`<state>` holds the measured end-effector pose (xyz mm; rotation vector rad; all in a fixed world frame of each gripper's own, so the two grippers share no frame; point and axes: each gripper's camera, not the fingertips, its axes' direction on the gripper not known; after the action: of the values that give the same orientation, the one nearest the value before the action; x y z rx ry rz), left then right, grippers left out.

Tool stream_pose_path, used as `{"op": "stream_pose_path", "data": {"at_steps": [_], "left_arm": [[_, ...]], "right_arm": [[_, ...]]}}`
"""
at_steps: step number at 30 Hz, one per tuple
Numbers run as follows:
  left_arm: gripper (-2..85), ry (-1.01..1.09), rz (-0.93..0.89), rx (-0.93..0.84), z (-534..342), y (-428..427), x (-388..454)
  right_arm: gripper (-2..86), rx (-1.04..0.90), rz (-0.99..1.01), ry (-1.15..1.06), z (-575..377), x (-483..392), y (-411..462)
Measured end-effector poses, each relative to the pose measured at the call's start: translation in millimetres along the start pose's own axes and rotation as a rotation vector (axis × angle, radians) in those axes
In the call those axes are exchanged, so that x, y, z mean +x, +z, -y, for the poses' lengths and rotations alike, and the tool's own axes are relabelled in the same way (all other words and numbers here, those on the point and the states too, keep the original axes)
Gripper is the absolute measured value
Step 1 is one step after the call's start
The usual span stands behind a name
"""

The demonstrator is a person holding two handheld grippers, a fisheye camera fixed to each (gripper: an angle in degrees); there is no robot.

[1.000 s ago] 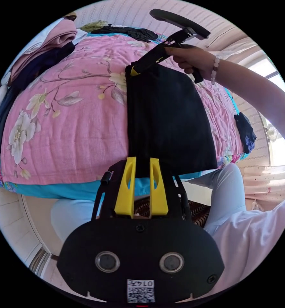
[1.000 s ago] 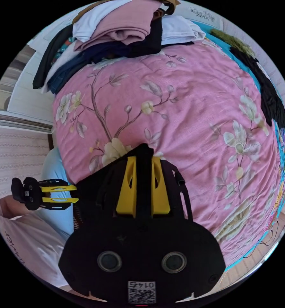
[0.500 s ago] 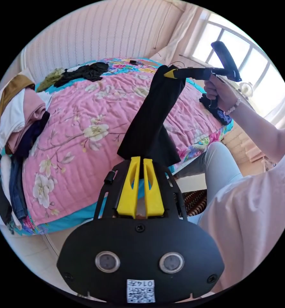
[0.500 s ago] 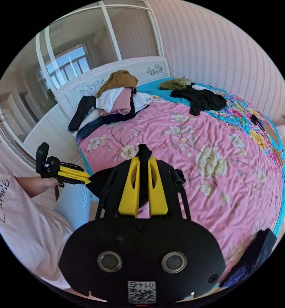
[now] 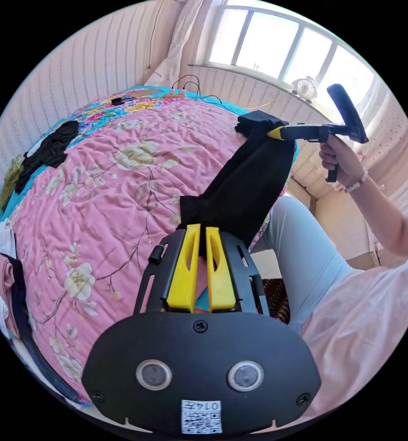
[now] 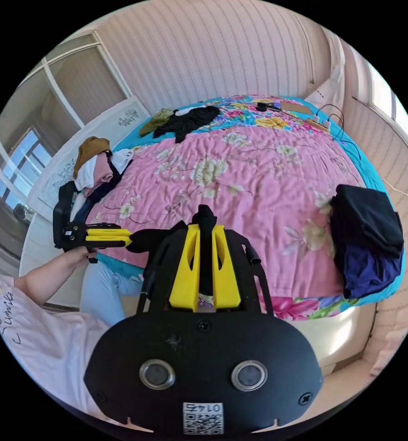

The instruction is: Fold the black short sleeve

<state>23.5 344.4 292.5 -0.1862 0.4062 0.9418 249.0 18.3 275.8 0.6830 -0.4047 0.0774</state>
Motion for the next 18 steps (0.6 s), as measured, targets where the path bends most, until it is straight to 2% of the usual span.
{"op": "stream_pose_path", "data": {"at_steps": [8,18], "left_arm": [[4.1,0.025,-0.029,-0.168,99.3,90.8,-4.7],[13.1,0.047,0.039,-0.279,146.6,158.8,-3.6]], "right_arm": [[3.0,-0.036,-0.023,0.209,-53.8,88.6,2.0],[3.1,-0.064,-0.019,0.285,-99.9,141.7,7.9]]}}
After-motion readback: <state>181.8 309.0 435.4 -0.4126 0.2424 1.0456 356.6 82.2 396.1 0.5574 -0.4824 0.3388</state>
